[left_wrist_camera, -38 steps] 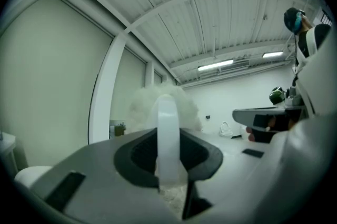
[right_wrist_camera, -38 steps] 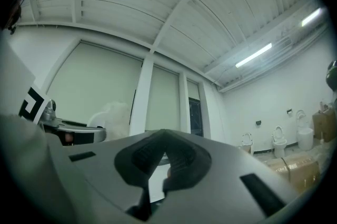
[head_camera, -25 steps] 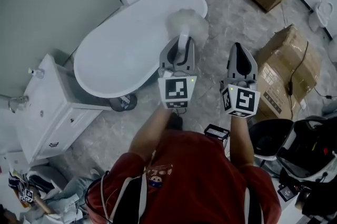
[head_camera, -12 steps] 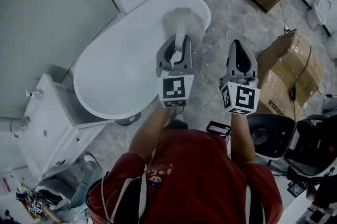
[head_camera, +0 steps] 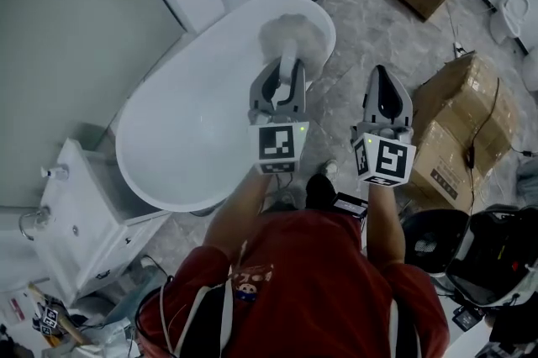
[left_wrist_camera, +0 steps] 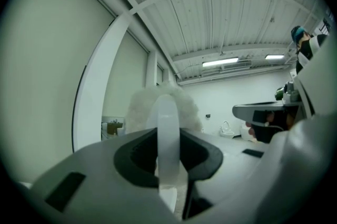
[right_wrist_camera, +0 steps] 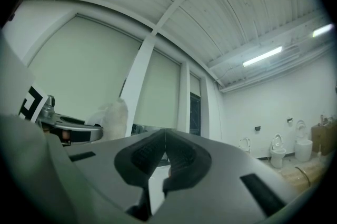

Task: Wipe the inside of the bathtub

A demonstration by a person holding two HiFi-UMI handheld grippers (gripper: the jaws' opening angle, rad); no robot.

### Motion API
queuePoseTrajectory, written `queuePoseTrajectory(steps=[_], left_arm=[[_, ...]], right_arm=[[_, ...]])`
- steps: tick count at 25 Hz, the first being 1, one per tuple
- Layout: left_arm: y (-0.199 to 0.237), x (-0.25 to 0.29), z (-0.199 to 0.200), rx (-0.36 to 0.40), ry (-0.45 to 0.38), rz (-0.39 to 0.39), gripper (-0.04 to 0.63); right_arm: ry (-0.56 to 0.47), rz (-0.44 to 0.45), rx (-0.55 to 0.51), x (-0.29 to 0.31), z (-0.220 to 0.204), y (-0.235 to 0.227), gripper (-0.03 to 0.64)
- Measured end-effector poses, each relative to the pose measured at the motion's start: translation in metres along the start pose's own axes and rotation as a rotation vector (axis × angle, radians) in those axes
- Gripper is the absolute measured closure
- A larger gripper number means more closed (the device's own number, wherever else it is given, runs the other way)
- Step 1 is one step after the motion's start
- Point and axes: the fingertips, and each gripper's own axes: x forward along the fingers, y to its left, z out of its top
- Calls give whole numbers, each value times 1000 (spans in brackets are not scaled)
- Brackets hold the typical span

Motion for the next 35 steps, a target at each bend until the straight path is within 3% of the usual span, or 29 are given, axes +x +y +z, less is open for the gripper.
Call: queuePoseTrajectory(steps=[4, 16, 23, 29, 35], left_arm=[[-7, 35, -6, 39, 9, 10, 502], [-69, 168, -4, 40, -3, 12, 502], [-82, 219, -7, 33, 15, 22, 502], [-71, 263, -17, 28, 24, 31, 502], [-33, 312, -30, 18, 24, 36, 502]], right_arm=[[-14, 3, 11, 28, -13, -23, 604], [-30, 10, 44, 114, -41, -141, 604], [-22, 27, 51, 150, -49, -177, 604], [-13, 23, 79, 193, -65, -189, 604], [-13, 36, 55, 256, -76, -180, 604]])
